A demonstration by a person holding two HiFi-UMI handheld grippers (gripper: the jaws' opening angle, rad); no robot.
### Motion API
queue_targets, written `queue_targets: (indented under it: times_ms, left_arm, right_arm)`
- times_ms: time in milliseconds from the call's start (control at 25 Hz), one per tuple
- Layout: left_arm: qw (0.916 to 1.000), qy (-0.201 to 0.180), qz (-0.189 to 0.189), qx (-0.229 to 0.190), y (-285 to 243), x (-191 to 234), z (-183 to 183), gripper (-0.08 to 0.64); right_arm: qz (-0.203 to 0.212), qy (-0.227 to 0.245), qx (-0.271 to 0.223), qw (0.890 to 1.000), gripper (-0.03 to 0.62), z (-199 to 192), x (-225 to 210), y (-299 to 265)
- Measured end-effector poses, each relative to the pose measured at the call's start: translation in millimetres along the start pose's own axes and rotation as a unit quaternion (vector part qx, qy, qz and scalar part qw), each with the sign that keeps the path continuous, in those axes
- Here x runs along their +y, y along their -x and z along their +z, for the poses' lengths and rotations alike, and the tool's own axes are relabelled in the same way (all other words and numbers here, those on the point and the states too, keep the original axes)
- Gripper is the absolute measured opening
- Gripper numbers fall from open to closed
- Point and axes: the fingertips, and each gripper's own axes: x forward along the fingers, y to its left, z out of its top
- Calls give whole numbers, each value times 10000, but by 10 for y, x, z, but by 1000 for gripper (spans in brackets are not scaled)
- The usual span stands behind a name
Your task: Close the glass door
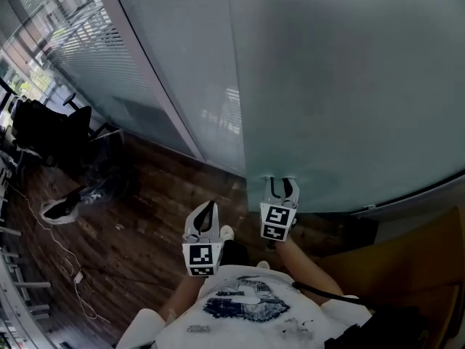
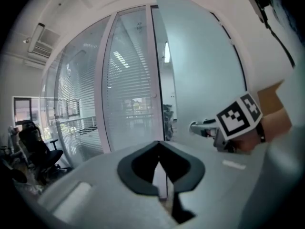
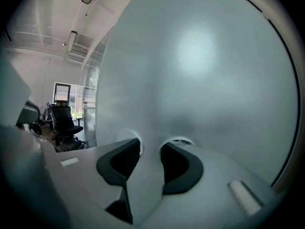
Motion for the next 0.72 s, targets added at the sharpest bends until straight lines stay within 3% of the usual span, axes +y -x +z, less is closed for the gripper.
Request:
queue_targets:
  times_ms: [400,720]
  left_arm:
    - [9958,-96,-872,-244,-861,469,96,3]
    - [9913,-96,-1298,-180,-1176,630,95,3]
  right_arm:
    - [-593,-126,342,9976,137,-233,-214,-389]
    - [-863,-259,309,9955,135,-113,-505,-581]
